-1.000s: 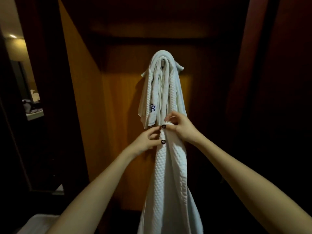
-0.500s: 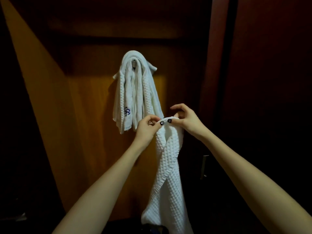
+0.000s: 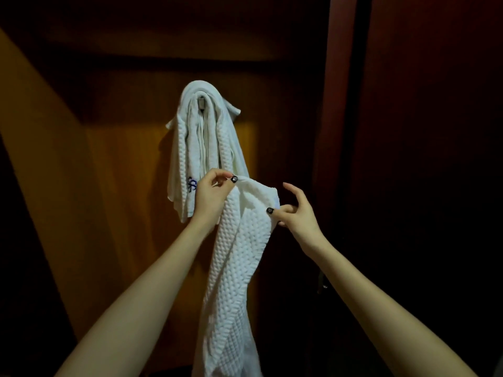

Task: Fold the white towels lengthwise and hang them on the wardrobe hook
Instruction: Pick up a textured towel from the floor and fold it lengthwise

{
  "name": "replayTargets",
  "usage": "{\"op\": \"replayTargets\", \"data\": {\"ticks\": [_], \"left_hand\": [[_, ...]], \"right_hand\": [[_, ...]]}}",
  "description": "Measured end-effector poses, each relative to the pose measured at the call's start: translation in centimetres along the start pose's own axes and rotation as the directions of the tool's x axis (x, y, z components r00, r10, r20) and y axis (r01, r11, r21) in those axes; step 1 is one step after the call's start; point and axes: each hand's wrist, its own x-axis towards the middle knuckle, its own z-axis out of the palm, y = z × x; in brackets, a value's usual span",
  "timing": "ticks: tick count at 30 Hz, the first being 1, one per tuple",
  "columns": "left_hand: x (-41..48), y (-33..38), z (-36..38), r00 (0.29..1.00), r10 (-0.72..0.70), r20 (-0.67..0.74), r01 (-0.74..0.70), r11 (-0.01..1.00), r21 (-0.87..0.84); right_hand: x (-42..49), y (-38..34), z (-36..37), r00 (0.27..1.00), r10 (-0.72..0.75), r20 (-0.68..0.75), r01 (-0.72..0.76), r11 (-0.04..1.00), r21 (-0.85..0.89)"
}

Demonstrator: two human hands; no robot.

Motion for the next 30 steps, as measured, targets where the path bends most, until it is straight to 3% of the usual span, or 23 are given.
{"op": "replayTargets", "data": {"ticks": [4,12,16,19,21,26,30], "left_hand": [[0.1,-0.7,-3.0,0.994,-0.023,0.103,0.020,1.000,0.024],[-0.9,-2.0,-6.2,0.928,-0.237,0.288,0.238,0.971,0.029],[-0.7,-1.6,-5.4,0.931,-0.197,0.307,0.213,0.977,-0.017],[-0.6,-1.7,-5.0,0.925,-0.188,0.331,0.246,0.959,-0.144],[-0.4,-2.0,-4.7,0.934,-0.174,0.312,0.236,0.956,-0.174],[0.5,-1.9,-3.5,0.985,-0.080,0.152,0.090,0.994,-0.061],[1.4,-2.1,-3.6,0.998,-0.056,0.023,0.057,0.998,-0.040]], "right_hand": [[1.4,-0.8,1.4,0.969,-0.219,-0.116,0.209,0.974,-0.091],[3.3,-2.2,5.4,0.936,-0.341,0.084,0.351,0.893,-0.281],[2.7,-1.9,6.9,0.888,-0.391,0.241,0.454,0.828,-0.329],[2.5,-1.5,6.8,0.886,-0.374,0.274,0.450,0.837,-0.312],[2.6,-1.2,6.5,0.903,-0.344,0.258,0.412,0.864,-0.290],[3.0,0.1,6.4,0.940,-0.280,0.192,0.323,0.913,-0.248],[2.2,2.7,5.3,0.941,-0.180,0.288,0.246,0.946,-0.212]]}}
